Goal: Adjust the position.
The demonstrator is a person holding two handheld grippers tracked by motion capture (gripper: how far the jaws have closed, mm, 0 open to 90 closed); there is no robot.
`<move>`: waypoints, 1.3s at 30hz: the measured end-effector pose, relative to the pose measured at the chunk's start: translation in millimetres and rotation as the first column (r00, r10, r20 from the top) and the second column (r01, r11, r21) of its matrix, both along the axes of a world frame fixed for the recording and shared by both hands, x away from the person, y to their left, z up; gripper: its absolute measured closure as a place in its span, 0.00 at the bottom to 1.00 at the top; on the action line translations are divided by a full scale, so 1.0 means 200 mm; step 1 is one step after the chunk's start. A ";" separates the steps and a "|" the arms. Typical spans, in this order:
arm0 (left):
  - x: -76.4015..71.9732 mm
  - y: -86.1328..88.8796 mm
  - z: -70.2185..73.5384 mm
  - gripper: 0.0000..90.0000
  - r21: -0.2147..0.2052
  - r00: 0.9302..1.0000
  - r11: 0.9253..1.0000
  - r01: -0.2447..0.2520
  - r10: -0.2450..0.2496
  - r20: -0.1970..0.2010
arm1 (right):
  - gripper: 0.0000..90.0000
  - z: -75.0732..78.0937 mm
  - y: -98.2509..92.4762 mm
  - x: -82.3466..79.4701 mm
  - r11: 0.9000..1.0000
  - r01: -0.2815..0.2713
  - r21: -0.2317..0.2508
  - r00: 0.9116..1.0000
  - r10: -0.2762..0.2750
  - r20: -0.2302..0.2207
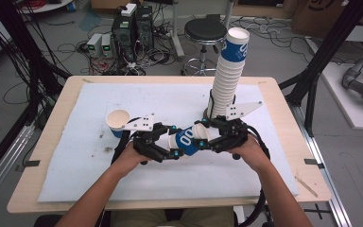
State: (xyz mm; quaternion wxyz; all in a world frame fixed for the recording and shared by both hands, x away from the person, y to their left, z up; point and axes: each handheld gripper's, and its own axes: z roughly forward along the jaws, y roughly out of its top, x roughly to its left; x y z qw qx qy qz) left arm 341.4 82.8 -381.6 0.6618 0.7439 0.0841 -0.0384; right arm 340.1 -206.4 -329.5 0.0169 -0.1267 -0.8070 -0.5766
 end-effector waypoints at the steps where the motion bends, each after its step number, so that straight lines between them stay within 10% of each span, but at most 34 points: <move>1: 0.00 0.00 0.00 0.28 -0.003 1.000 1.000 0.003 -0.003 -0.005 | 0.34 0.00 0.00 0.00 1.000 -0.002 0.003 1.000 0.002 -0.014; 13: 0.01 0.05 0.06 0.30 0.067 1.000 0.998 -0.009 0.009 -0.004 | 0.21 0.02 -0.01 0.00 0.999 0.037 0.004 0.999 -0.037 -0.021; 19: 0.02 0.05 0.12 0.30 0.165 1.000 0.986 -0.022 0.022 0.000 | 0.21 0.09 -0.02 -0.01 0.990 0.045 -0.130 0.997 -0.035 0.076; 26: 0.02 0.02 0.17 0.30 0.285 1.000 0.959 -0.011 0.004 0.025 | 0.21 0.15 0.03 0.00 0.951 0.001 -0.309 0.989 0.045 0.140; 39: 0.02 -0.03 0.18 0.29 0.354 0.998 0.934 0.049 -0.059 0.019 | 0.23 0.12 0.18 0.02 0.872 -0.108 -0.477 0.977 0.182 0.111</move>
